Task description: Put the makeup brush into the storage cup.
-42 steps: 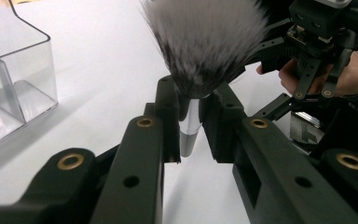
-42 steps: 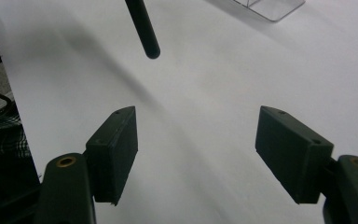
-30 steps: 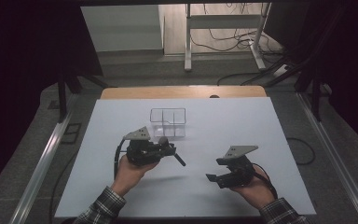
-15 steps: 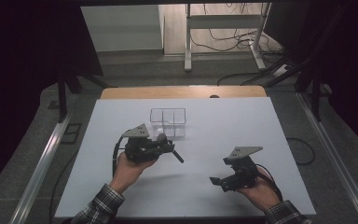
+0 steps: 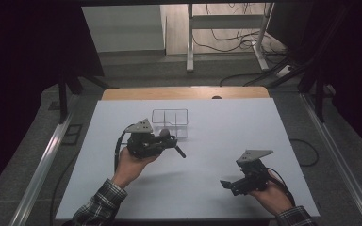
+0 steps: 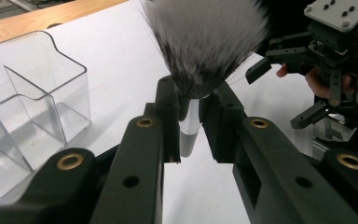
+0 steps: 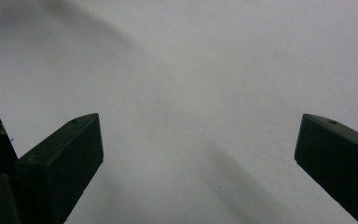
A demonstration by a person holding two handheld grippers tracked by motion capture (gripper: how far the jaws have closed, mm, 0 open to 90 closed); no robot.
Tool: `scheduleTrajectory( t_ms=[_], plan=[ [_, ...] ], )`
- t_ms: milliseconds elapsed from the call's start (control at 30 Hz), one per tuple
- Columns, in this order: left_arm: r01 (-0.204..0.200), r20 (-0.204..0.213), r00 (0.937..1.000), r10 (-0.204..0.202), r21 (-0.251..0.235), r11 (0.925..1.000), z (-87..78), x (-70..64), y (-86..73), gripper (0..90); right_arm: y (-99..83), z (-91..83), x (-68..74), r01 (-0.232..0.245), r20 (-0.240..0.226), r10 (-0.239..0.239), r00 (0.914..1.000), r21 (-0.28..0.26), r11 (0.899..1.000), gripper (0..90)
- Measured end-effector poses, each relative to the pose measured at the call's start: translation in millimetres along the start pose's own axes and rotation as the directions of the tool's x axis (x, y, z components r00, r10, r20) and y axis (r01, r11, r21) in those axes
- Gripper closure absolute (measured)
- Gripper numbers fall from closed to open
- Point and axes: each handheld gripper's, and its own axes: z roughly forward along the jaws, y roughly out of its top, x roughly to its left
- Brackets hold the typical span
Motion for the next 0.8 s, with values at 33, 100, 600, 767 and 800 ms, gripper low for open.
scheduleTrajectory(
  t_ms=[33,100,600,767,800],
  plan=[
    [-0.001,-0.004,1.0000,0.001,0.000,1.0000,0.1,0.2,0.3,76.6,-0.6,-0.2,-0.1,0.005,0.008,-0.005,1.0000,0.003,1.000,1.5],
    [0.004,-0.009,1.0000,-0.004,0.000,1.0000,0.4,1.5,0.8,76.5,-2.1,-0.6,-0.3,0.019,0.023,-0.019,0.9995,0.013,1.000,1.1],
    [0.015,-0.031,0.9994,-0.016,-0.014,0.9998,-3.9,16.6,12.5,76.6,-12.5,-9.4,-5.0,0.007,0.045,-0.008,0.9990,0.034,0.999,0.0],
    [0.005,-0.049,0.9988,-0.006,-0.016,0.9999,-6.9,18.8,19.9,76.6,-15.7,-13.2,-6.1,-0.003,0.042,0.002,0.9991,0.025,1.000,0.0],
    [0.004,-0.049,0.9988,-0.005,-0.017,0.9998,-7.2,19.2,21.5,76.6,-16.3,-13.9,-6.4,-0.005,0.041,0.004,0.9991,0.025,1.000,0.0]
  ],
)
